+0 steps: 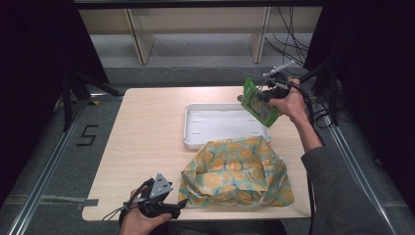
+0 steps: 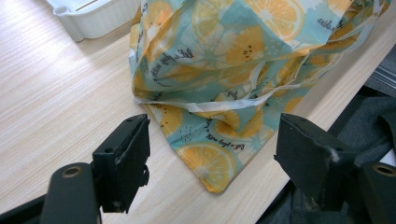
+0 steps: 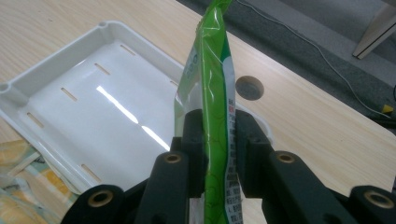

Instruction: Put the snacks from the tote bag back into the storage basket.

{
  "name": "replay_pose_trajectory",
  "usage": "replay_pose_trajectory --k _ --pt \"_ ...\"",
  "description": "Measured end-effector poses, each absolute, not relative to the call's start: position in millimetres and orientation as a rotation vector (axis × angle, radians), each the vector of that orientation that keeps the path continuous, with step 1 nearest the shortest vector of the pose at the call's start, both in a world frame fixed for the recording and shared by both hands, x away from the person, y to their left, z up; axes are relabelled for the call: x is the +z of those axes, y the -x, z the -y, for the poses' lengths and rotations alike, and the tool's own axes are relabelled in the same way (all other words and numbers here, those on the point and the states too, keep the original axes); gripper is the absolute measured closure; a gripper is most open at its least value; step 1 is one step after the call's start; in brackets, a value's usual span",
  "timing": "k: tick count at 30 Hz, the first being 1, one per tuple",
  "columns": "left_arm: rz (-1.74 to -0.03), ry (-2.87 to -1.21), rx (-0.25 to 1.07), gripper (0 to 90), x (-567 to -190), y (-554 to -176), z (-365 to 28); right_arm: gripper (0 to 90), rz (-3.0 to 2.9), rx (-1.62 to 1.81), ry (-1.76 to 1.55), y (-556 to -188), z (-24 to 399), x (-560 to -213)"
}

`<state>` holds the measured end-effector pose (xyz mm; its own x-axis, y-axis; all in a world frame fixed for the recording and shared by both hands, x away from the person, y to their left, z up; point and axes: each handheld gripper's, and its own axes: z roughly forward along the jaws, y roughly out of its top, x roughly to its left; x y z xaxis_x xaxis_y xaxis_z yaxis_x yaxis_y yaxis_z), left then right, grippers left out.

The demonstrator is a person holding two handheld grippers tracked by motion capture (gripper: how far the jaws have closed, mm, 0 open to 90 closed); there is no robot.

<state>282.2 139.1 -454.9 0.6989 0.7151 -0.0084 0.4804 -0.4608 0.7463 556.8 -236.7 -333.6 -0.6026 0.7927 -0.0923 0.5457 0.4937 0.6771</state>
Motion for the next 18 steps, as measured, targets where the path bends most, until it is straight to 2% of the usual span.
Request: replay_pose_trajectory --k 18 --pt "-0.931 -2.124 0.384 25.7 -454 -281 -139 76.3 -2.311 0.829 -1.151 -573 232 -342"
